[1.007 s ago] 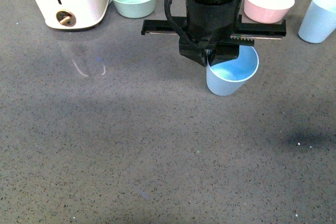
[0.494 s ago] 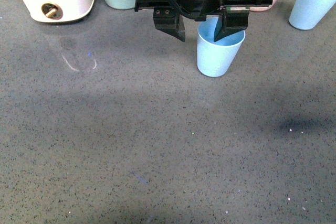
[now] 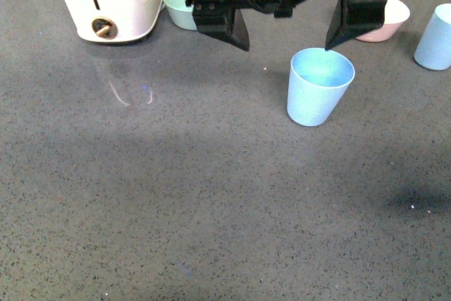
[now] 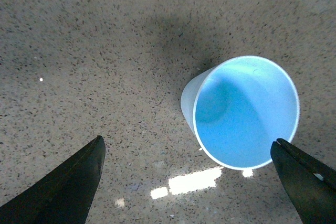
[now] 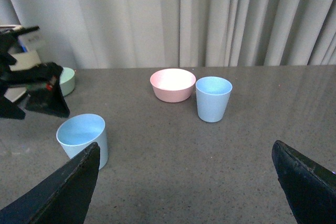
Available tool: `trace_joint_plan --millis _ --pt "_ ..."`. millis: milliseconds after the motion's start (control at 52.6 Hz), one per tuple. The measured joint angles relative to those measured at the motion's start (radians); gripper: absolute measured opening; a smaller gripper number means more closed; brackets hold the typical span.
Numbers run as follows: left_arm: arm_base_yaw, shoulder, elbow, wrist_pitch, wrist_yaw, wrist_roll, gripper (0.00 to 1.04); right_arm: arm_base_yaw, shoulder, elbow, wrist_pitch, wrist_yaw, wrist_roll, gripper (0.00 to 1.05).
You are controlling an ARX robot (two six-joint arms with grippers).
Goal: Stack blue cups with both arms
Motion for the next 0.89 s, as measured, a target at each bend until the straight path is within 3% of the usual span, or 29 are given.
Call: trace_joint_plan --millis 209,304,342,399,532,779,893 --pt "0.092 -0.268 -0.256 0.256 0.030 0.002 0.96 0.000 0.000 0.000 0.000 0.000 0.000 0.96" --pt "0.162 -0.370 -0.359 0.410 -0.006 0.029 0.94 0.000 0.000 0.000 0.000 0.000 0.000 0.96" --pt "0.192 -0.419 -0.458 0.615 -0.141 0.102 0.88 0.000 0.000 0.000 0.000 0.000 0.000 0.96" --pt "0.241 -0.492 -0.602 0.870 -0.258 0.210 0.79 0.000 0.000 0.000 0.000 0.000 0.000 0.96" --pt "0.372 -0.696 -0.935 1.264 -0.272 0.372 0.56 0.000 0.000 0.000 0.000 0.000 0.000 0.96" --pt "0.465 -0.919 -1.342 1.420 -0.156 0.441 0.02 0.000 0.000 0.000 0.000 0.000 0.000 0.96" --pt "0.494 -0.996 -1.426 1.436 -0.129 0.445 0.02 0.000 0.000 0.000 0.000 0.000 0.000 0.96"
